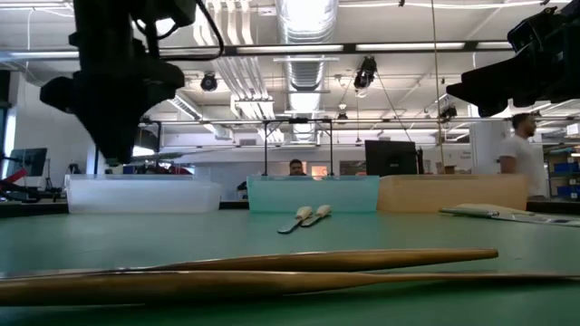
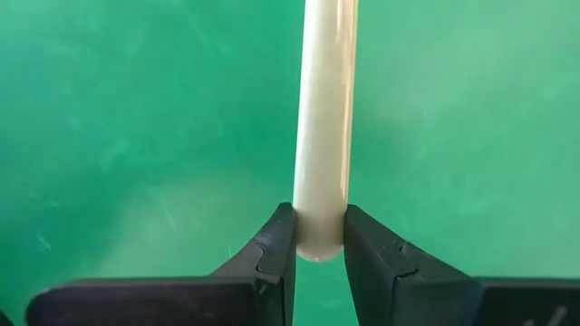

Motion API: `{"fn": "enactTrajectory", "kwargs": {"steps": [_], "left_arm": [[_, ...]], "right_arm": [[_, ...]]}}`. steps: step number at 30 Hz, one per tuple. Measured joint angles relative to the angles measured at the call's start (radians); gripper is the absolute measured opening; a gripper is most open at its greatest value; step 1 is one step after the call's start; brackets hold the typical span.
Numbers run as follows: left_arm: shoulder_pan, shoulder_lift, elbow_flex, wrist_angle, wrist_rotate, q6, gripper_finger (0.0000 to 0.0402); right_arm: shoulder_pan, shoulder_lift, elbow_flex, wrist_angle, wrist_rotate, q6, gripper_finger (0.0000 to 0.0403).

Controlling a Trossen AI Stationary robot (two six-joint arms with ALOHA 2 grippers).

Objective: Sort silverware by color (type)
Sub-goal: Put the top left silver knife into the transparent bin

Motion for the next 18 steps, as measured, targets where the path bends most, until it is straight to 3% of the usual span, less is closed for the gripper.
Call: {"fn": "enactTrajectory", "kwargs": {"steps": [8, 14, 18], "left_arm": [[0.184, 0.000, 0.107, -0.176, -0.167, 0.125, 0.0052], [0.402, -0.002, 0.162, -0.330, -0.254, 0.323, 0.0052], [0.542, 0.001, 0.159, -0.371, -0.258, 0.518, 0.0051]], "right_arm": [[0.000, 0.000, 0.000, 0.000, 0.000, 0.000, 0.0231], [0.000, 0.000, 0.000, 0.000, 0.000, 0.000, 0.0231], [0.000, 0.000, 0.000, 0.000, 0.000, 0.000, 0.0231]]}}
